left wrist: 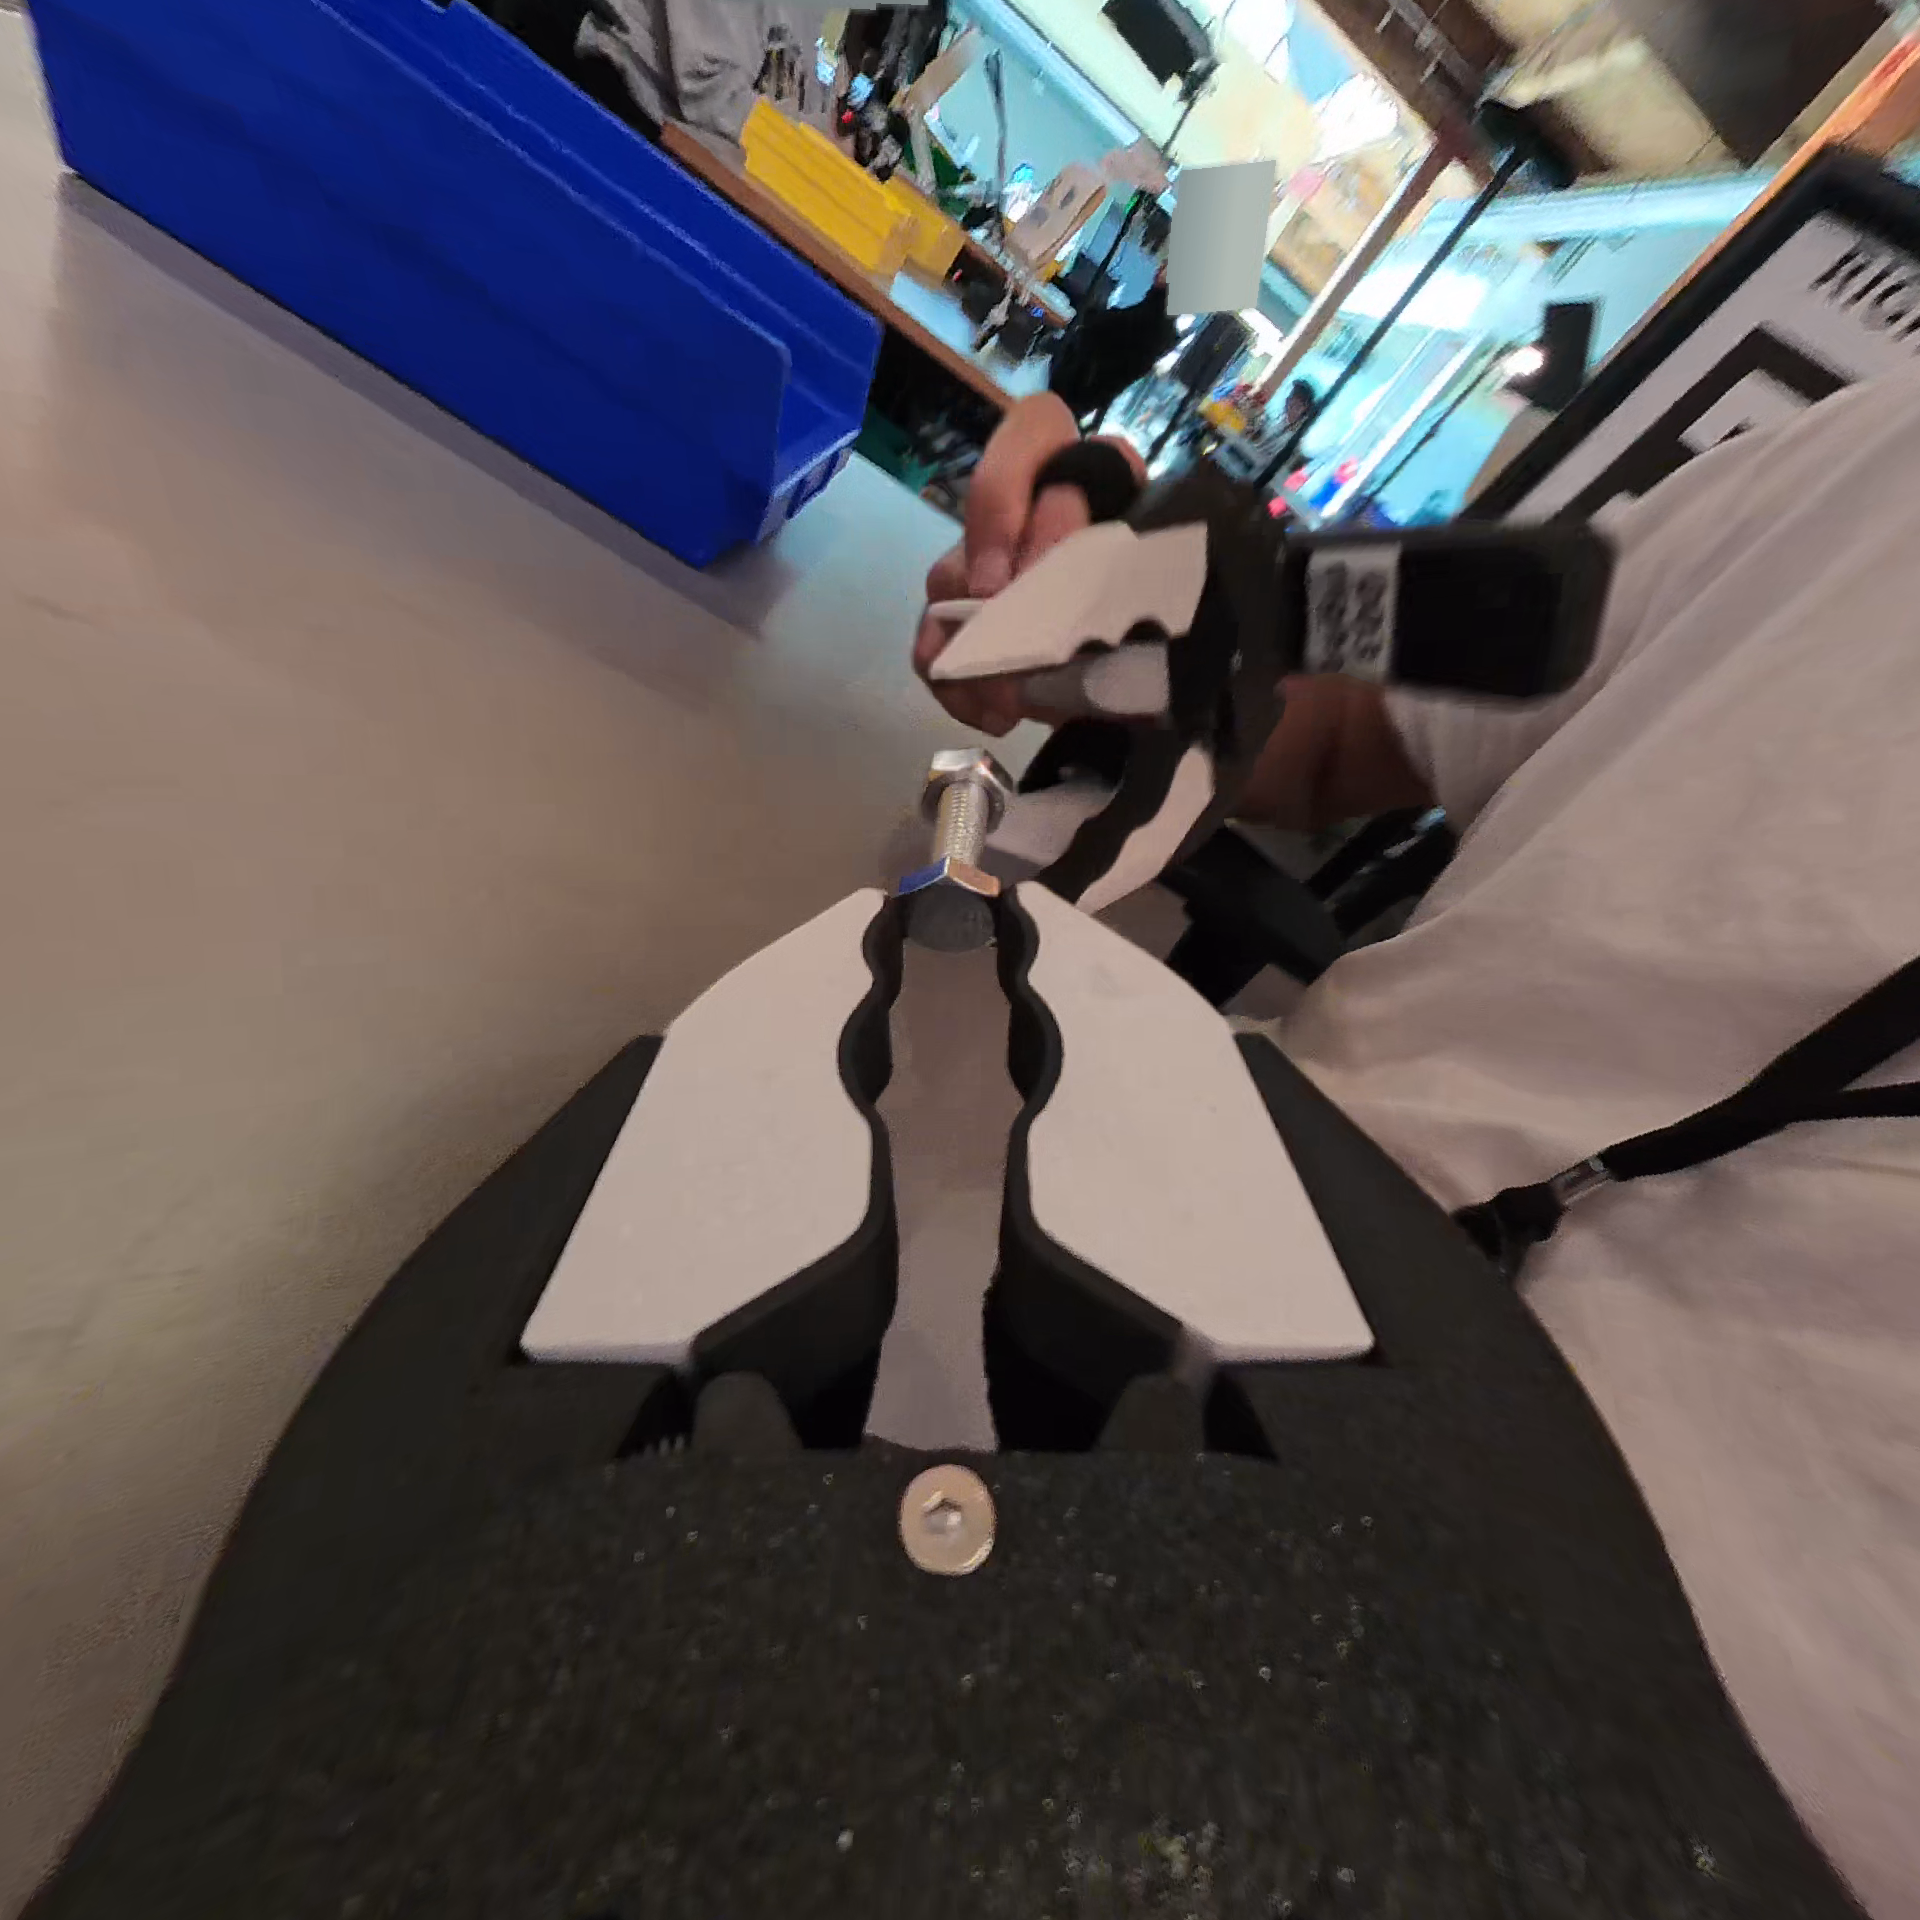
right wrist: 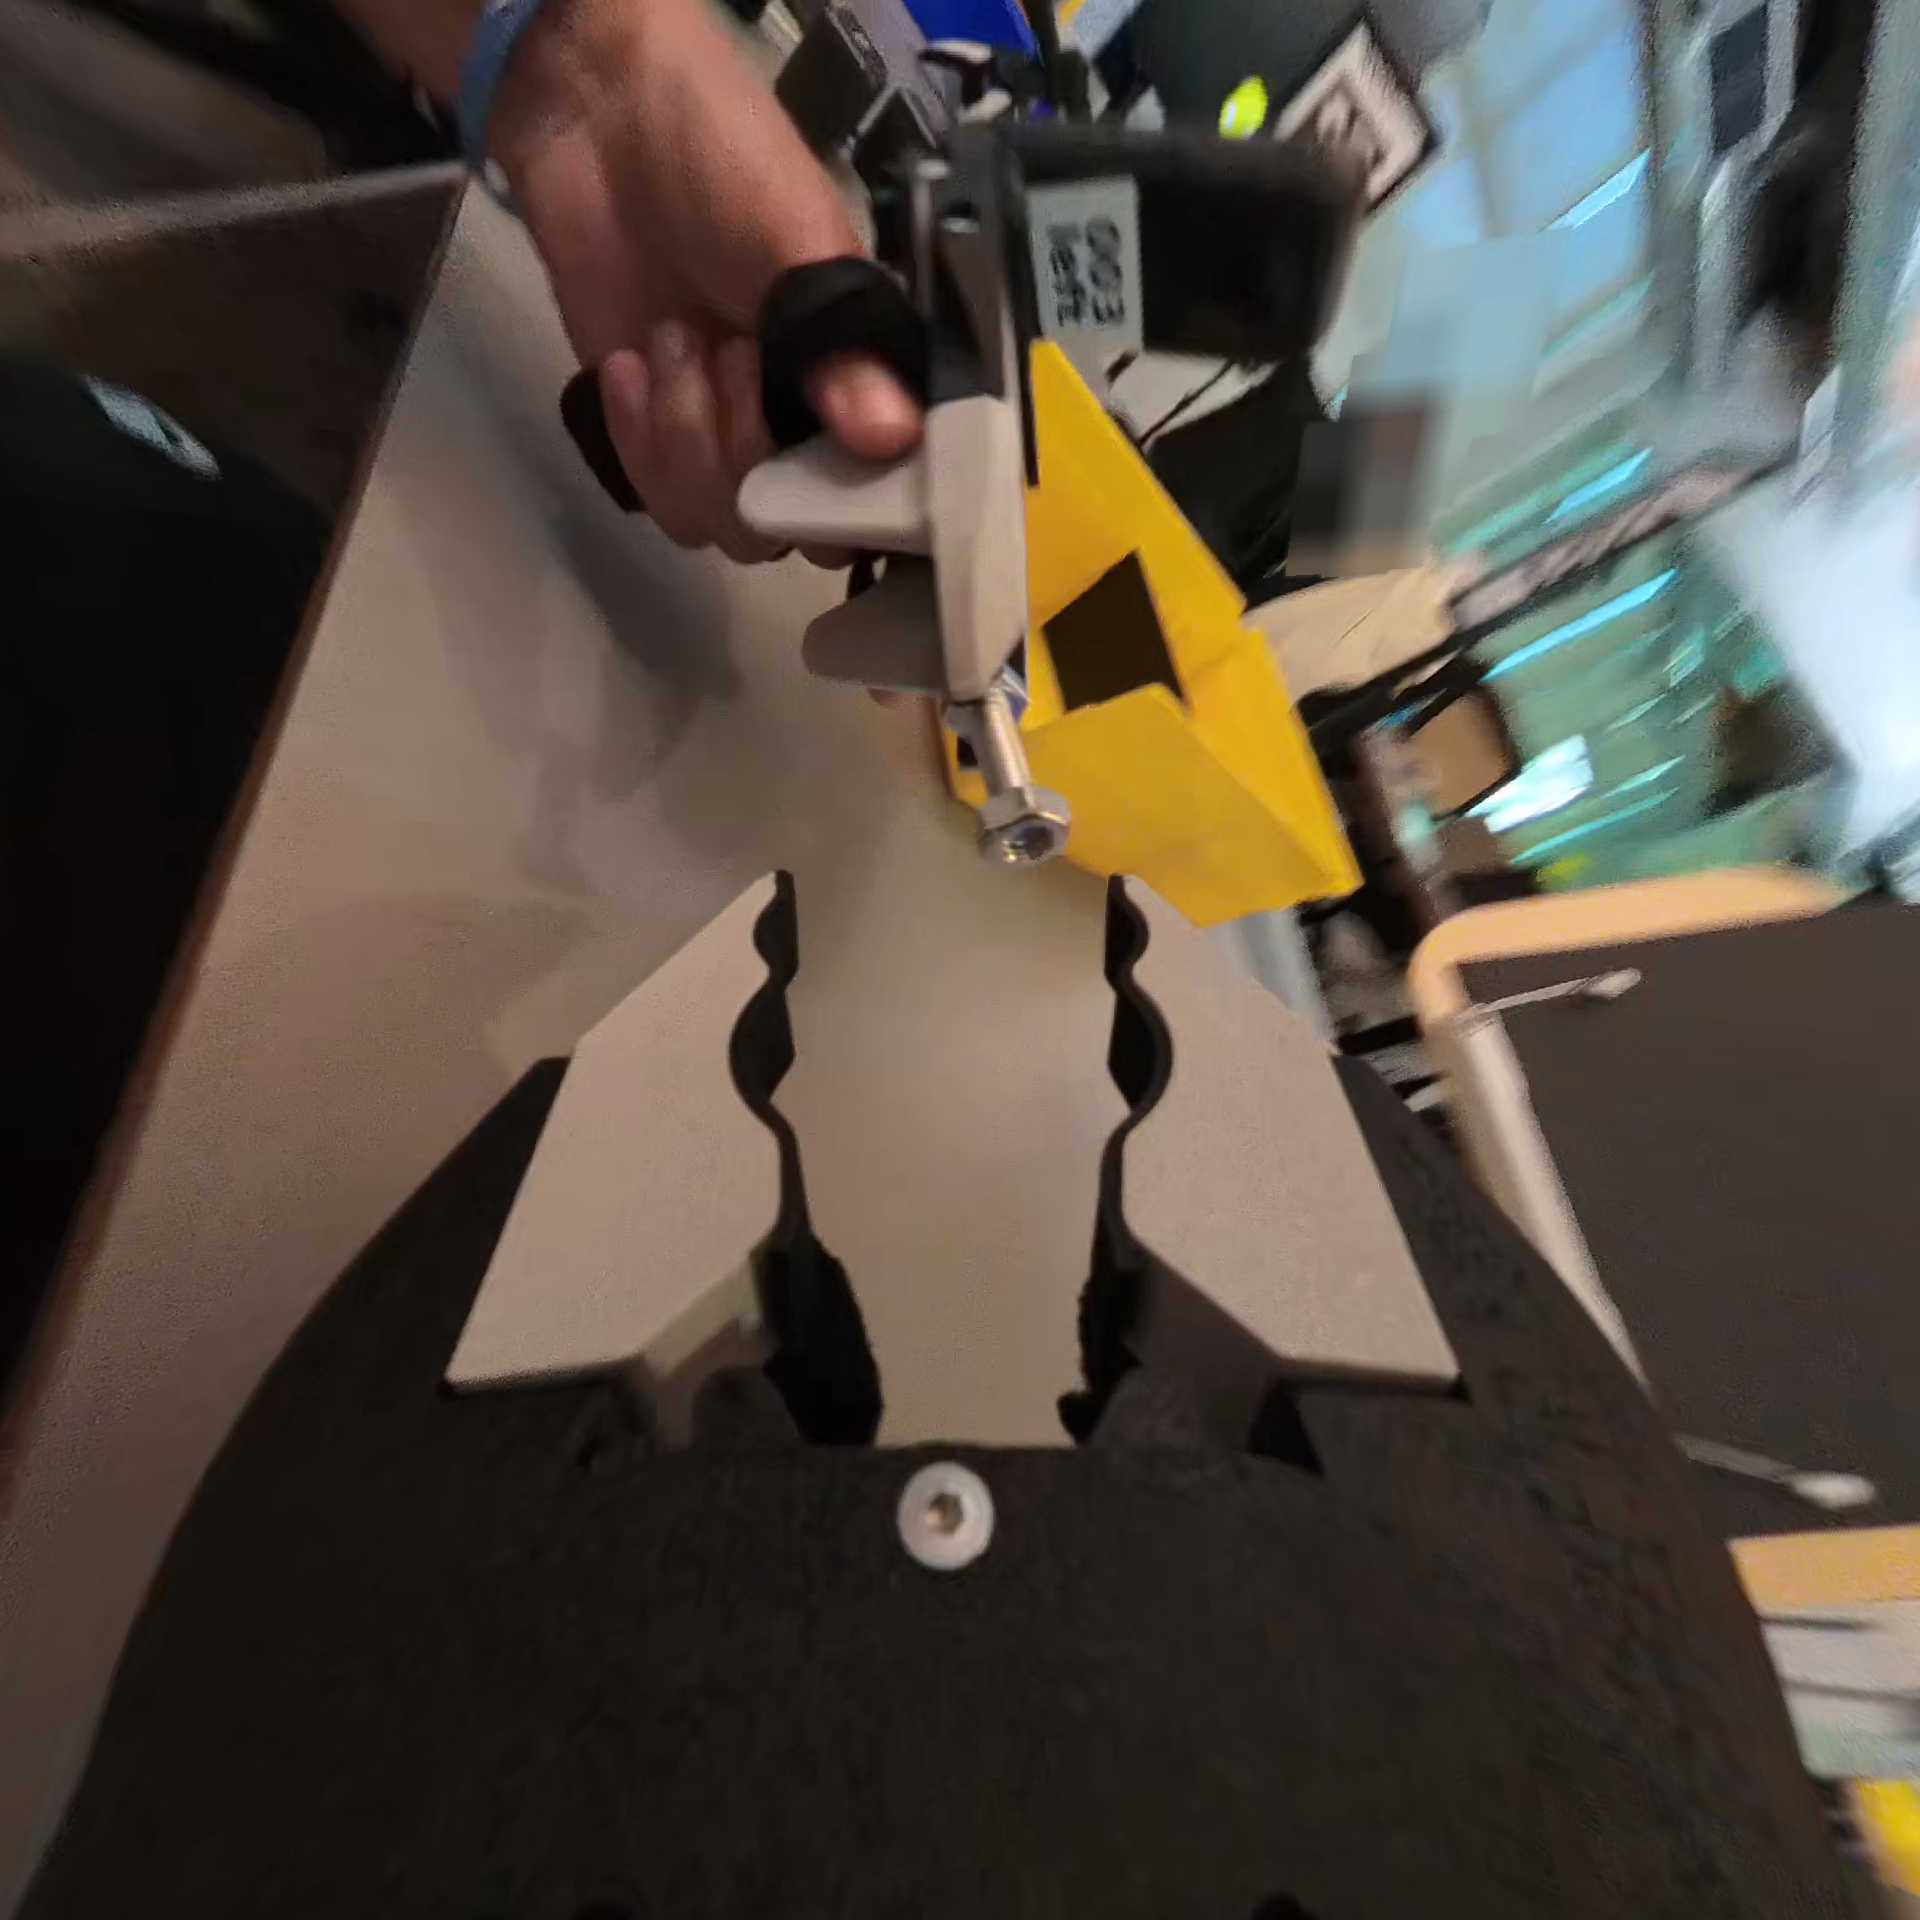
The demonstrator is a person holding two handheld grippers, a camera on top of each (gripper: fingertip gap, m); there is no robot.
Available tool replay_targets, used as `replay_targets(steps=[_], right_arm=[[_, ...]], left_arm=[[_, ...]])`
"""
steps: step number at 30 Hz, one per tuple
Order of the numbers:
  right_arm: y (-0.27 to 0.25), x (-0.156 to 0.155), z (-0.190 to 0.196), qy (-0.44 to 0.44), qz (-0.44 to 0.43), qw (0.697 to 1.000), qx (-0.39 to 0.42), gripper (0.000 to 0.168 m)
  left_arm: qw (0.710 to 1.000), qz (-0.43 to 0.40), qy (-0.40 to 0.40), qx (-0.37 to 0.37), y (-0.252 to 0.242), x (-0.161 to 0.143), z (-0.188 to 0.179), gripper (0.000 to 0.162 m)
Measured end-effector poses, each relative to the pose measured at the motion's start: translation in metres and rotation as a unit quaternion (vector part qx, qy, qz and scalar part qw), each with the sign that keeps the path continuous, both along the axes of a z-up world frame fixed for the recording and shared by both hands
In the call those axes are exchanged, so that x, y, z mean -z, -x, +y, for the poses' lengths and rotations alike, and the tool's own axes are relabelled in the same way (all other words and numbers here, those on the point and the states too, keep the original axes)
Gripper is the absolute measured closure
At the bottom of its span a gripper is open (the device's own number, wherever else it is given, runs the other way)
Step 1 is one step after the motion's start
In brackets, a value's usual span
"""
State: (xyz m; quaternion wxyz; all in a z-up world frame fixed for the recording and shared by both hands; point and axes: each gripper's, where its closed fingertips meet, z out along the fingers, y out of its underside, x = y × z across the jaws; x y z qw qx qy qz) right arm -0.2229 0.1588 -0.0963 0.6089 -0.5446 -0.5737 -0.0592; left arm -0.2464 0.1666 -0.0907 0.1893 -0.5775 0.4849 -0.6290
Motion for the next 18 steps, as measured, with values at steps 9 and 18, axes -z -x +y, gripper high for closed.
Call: replay_targets(steps=[9, 18], right_arm=[[0.011, -0.013, -0.008, -0.098, -0.067, 0.99, -0.08, 0.132], [0.008, -0.009, -0.006, 0.114, 0.063, 0.988, -0.081, 0.15]], left_arm=[[0.998, -0.008, 0.031, 0.057, 0.004, -0.003, -0.018, 0.145], [0.999, 0.003, -0.004, 0.042, 0.001, 0.002, -0.016, 0.145]])
